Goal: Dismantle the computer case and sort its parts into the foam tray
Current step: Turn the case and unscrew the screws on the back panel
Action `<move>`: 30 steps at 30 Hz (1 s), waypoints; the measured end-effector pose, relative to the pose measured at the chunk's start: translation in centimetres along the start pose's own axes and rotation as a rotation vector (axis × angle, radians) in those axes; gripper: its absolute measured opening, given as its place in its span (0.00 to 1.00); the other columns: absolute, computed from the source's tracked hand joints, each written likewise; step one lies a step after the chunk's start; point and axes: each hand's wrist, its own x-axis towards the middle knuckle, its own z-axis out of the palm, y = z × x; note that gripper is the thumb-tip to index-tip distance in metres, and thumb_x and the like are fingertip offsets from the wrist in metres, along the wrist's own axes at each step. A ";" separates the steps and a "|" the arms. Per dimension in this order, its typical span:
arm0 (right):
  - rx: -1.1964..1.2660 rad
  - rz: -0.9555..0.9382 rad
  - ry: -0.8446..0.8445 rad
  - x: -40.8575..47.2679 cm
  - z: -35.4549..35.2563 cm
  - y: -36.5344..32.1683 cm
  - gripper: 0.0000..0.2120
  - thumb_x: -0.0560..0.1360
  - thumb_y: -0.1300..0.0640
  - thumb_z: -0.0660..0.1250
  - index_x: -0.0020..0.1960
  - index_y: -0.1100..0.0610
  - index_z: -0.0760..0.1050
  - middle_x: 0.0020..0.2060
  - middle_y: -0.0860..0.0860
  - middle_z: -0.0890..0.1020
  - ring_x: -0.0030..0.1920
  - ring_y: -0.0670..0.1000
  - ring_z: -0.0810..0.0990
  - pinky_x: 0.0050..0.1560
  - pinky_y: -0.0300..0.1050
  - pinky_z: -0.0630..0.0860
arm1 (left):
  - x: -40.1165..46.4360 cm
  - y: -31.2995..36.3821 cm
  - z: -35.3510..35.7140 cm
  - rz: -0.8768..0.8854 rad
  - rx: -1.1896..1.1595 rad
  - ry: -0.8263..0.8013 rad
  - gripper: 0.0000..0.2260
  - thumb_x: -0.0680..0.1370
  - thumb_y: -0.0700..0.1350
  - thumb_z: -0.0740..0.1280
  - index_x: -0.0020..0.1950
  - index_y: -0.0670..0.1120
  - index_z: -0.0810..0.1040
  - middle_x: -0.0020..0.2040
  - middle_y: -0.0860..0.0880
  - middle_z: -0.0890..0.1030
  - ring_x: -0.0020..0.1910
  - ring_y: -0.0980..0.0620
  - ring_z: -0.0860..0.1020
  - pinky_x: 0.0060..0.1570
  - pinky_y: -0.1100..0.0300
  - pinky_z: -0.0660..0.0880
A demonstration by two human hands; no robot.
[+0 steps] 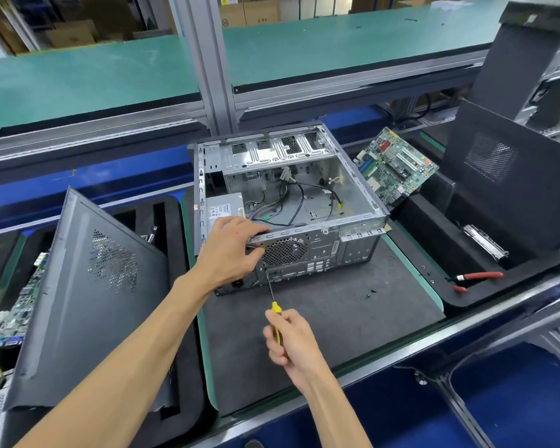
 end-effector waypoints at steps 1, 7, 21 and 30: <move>-0.067 -0.033 0.045 0.0 0.2 0.0 0.11 0.82 0.56 0.67 0.50 0.57 0.64 0.28 0.50 0.71 0.23 0.46 0.61 0.22 0.39 0.54 | 0.0 0.0 0.0 -0.002 0.001 -0.001 0.21 0.72 0.51 0.65 0.64 0.50 0.80 0.56 0.51 0.83 0.60 0.49 0.76 0.68 0.52 0.60; 0.032 0.193 0.032 0.4 1.1 -0.1 0.20 0.86 0.52 0.54 0.48 0.64 0.77 0.28 0.52 0.71 0.25 0.48 0.67 0.25 0.40 0.62 | 0.0 -0.1 0.0 -0.004 -0.002 0.001 0.21 0.72 0.51 0.65 0.64 0.50 0.80 0.57 0.51 0.83 0.60 0.50 0.75 0.67 0.55 0.59; 0.026 0.107 0.019 0.4 0.4 0.3 0.06 0.84 0.58 0.63 0.54 0.62 0.70 0.36 0.56 0.77 0.31 0.51 0.77 0.30 0.45 0.76 | 0.0 -0.2 0.2 0.001 0.009 0.021 0.20 0.72 0.50 0.66 0.63 0.51 0.81 0.57 0.52 0.83 0.60 0.50 0.75 0.66 0.57 0.59; -0.108 0.076 0.070 0.8 0.9 0.0 0.11 0.85 0.59 0.59 0.51 0.64 0.77 0.35 0.54 0.75 0.32 0.51 0.76 0.32 0.44 0.77 | -0.1 0.1 0.2 0.054 0.019 0.057 0.19 0.73 0.48 0.68 0.64 0.51 0.80 0.58 0.51 0.83 0.61 0.48 0.76 0.67 0.54 0.61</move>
